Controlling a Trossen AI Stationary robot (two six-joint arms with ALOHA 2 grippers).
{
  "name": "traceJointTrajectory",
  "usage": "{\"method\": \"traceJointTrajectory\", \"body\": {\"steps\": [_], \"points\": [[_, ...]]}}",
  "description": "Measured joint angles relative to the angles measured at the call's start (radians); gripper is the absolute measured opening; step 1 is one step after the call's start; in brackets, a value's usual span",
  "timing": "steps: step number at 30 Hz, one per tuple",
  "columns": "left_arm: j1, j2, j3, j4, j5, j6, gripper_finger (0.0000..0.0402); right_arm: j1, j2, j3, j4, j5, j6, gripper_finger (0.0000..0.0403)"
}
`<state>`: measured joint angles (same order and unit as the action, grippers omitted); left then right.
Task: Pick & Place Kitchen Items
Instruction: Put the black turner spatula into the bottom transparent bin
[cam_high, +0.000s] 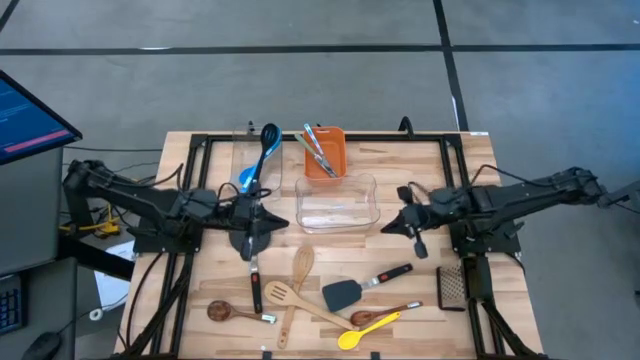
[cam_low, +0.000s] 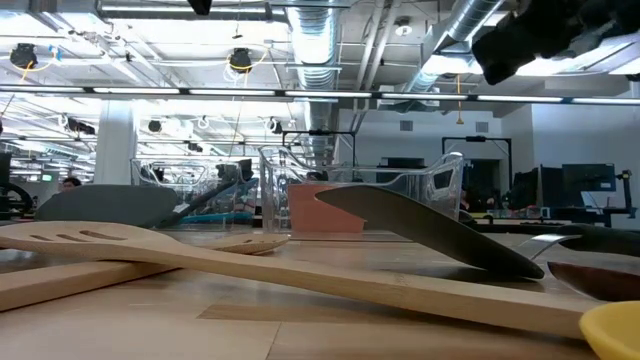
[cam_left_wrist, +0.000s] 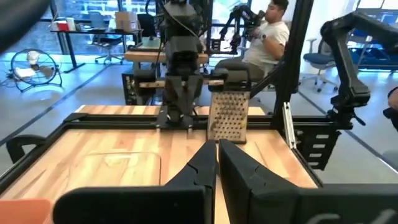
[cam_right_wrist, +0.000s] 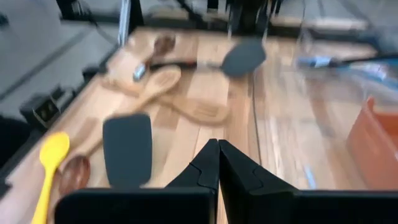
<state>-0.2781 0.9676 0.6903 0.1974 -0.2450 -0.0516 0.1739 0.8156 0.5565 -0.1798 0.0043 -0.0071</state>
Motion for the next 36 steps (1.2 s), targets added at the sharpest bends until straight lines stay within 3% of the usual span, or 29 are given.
{"method": "traceJointTrajectory", "body": {"steps": [11, 21, 31, 36], "points": [[0.075, -0.044, -0.001, -0.05, 0.003, 0.002, 0.0003, 0.057, 0.25, 0.183, -0.254, -0.004, -0.003, 0.0], [0.083, -0.066, -0.001, -0.048, 0.005, 0.003, 0.0003, 0.163, 0.377, 0.218, -0.251, -0.007, -0.131, 0.0], [0.083, -0.065, -0.001, -0.049, 0.004, 0.002, 0.0003, 0.213, 0.508, 0.266, -0.22, -0.007, 0.057, 0.0001], [0.083, -0.065, -0.001, -0.05, 0.004, -0.004, 0.0003, 0.212, 0.571, 0.271, -0.22, -0.004, 0.084, 0.0021]]}}
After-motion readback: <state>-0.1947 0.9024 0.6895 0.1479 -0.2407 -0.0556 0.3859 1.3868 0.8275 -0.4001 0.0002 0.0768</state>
